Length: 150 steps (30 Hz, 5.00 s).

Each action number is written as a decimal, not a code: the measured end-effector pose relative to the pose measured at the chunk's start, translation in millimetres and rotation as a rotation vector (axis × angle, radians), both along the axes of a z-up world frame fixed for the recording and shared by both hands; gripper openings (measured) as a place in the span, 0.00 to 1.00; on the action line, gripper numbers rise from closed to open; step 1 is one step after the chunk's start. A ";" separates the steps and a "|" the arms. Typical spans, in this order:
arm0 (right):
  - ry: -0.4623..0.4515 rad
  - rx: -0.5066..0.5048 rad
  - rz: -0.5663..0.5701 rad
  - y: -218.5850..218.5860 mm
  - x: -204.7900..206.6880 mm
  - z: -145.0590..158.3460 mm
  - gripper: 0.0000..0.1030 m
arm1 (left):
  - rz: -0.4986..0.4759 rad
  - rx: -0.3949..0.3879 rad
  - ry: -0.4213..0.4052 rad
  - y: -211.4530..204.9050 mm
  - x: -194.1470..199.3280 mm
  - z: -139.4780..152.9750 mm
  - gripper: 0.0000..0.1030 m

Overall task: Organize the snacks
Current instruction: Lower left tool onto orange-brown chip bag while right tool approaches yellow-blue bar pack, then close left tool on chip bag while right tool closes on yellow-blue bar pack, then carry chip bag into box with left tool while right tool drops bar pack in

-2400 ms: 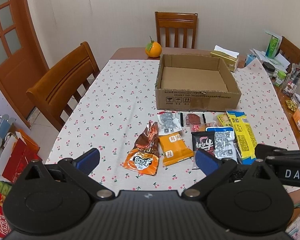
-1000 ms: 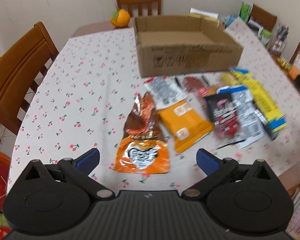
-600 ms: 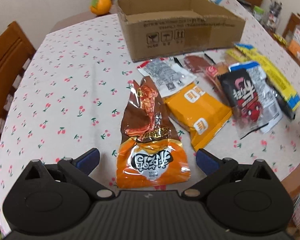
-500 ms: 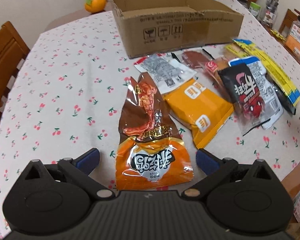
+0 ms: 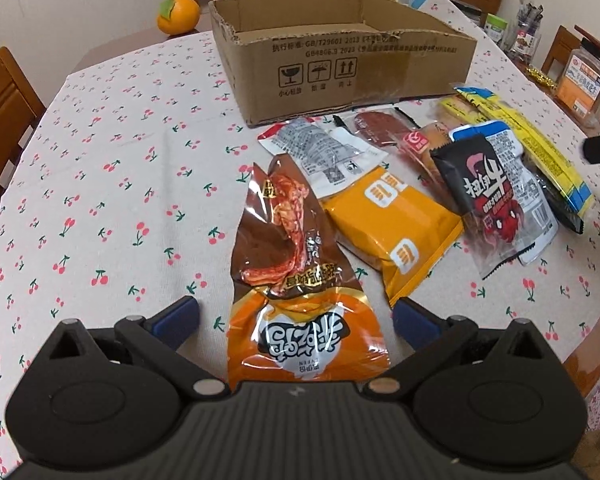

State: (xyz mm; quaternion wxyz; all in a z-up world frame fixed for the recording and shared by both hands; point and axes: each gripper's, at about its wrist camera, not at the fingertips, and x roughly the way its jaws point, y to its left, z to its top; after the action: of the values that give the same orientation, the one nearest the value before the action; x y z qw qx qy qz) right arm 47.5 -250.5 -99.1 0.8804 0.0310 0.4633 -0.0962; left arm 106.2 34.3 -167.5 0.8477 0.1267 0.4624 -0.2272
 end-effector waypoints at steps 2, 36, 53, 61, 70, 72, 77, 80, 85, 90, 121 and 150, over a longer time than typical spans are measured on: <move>0.011 0.004 0.040 -4.6 10.4 -9.6 1.00 | 0.007 -0.008 0.008 -0.3 2.6 0.8 0.97; 0.022 0.049 0.217 -22.5 60.4 -41.0 0.86 | 0.057 -0.010 -0.031 -15.3 6.5 8.6 0.67; 0.036 0.128 0.233 -31.9 64.3 -50.6 0.69 | 0.076 -0.013 -0.023 -16.5 8.6 8.9 0.66; 0.030 0.116 0.227 -32.0 58.3 -40.5 0.62 | 0.084 -0.014 -0.012 -12.8 8.9 13.9 0.60; 0.017 0.108 0.220 -32.4 53.9 -18.1 0.61 | 0.107 -0.004 0.008 -4.8 10.3 24.7 0.60; 0.008 0.101 0.227 -31.2 52.9 -11.9 0.61 | 0.110 -0.008 0.006 -2.5 10.0 27.3 0.60; -0.005 0.081 0.244 -28.3 52.1 -1.0 0.61 | 0.113 -0.013 0.008 1.1 10.2 31.8 0.60; -0.008 0.073 0.247 -27.3 52.5 1.4 0.61 | 0.118 -0.004 0.003 1.8 11.1 28.0 0.60; -0.005 0.073 0.250 -23.7 52.8 2.9 0.61 | 0.148 0.010 0.026 2.6 13.1 12.4 0.64; -0.009 0.073 0.241 -23.7 52.4 6.0 0.61 | 0.213 -0.013 0.017 3.7 15.0 9.5 0.65; -0.049 0.073 0.345 -5.6 94.1 62.1 0.61 | 0.090 -0.099 -0.006 -27.8 73.2 132.2 0.54; -0.072 0.074 0.348 -25.2 160.6 56.4 0.61 | 0.201 -0.130 -0.154 -94.3 211.2 119.6 0.85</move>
State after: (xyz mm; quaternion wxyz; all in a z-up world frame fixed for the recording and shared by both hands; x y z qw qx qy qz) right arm 208.1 -275.7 -42.7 0.8982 -0.0137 0.4329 0.0756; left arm 317.4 -60.0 -47.9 0.9055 0.0414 0.3907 -0.1603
